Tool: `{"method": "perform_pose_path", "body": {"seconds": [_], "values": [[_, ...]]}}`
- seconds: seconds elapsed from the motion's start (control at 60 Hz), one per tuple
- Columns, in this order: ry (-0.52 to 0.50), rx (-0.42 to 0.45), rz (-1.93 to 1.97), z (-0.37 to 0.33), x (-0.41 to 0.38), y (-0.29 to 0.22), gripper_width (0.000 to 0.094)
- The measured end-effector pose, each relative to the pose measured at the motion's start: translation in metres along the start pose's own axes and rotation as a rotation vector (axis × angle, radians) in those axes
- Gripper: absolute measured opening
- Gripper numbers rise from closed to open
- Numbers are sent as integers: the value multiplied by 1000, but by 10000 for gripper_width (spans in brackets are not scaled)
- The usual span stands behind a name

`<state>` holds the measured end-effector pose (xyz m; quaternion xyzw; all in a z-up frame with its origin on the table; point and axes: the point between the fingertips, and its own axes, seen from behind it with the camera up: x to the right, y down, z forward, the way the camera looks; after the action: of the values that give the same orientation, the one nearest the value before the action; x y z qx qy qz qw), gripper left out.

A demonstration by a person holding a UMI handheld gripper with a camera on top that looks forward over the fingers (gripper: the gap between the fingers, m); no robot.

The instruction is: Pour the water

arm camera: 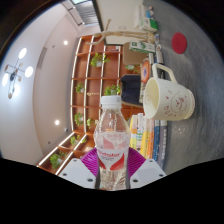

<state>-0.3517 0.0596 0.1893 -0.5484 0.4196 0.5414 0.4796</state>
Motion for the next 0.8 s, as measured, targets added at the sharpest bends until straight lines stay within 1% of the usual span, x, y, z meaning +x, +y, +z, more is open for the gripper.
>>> {"method": "perform_pose_path", "body": {"seconds": [0.083,0.183,0.4,0.533,0.667,0.767,0.8], "values": [[-4,15,175,9,-4,-8,372],[-68,46,370,21,-17,-20,370],[-165,114,754,27,-28,-49,370],[-170,104,806,31,-26,-51,371],[-138,81,778,32,-23,-42,370],[-111,65,654,29,-26,-34,372],[-83,53,566,29,-28,-31,372]]}}
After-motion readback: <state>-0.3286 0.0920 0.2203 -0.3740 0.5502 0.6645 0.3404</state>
